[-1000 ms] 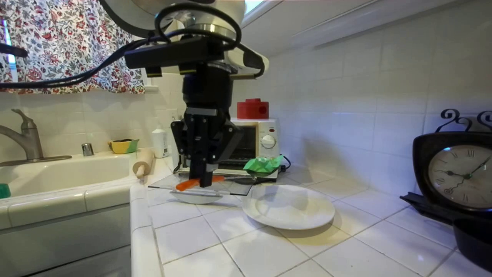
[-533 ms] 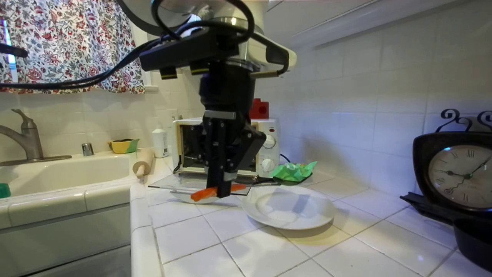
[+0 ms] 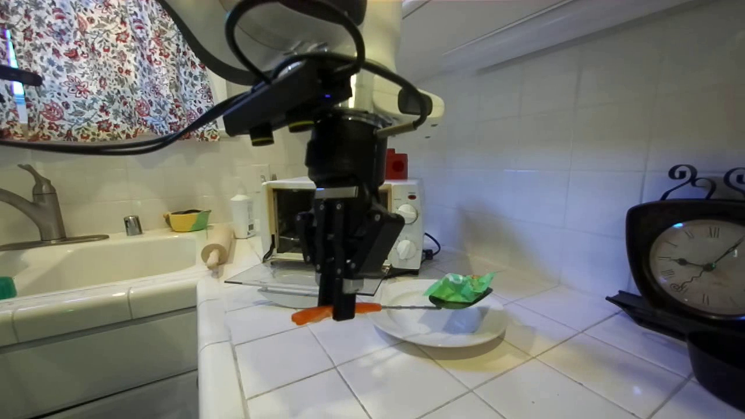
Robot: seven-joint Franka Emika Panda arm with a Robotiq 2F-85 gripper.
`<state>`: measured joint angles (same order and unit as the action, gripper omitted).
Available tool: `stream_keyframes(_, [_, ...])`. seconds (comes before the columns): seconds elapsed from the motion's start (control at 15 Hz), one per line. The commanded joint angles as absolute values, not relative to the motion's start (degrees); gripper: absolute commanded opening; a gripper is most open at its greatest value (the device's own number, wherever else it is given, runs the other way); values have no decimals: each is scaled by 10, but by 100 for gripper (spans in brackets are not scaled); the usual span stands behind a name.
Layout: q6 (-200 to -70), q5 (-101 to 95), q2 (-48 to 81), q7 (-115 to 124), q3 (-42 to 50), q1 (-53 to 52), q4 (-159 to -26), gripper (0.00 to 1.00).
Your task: Pick up the spatula, use it to pick up the green object from the oven, place the green object on the plate and the place the spatula back down
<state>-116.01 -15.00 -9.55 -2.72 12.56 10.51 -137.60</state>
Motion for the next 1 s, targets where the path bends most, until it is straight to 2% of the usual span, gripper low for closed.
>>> stream_keyframes(0.0, [-1142, -181, -77, 7, 112, 111, -1368, 5])
stream_keyframes(0.93, [-1074, -372, -84, 226, 42, 87, -1388, 5])
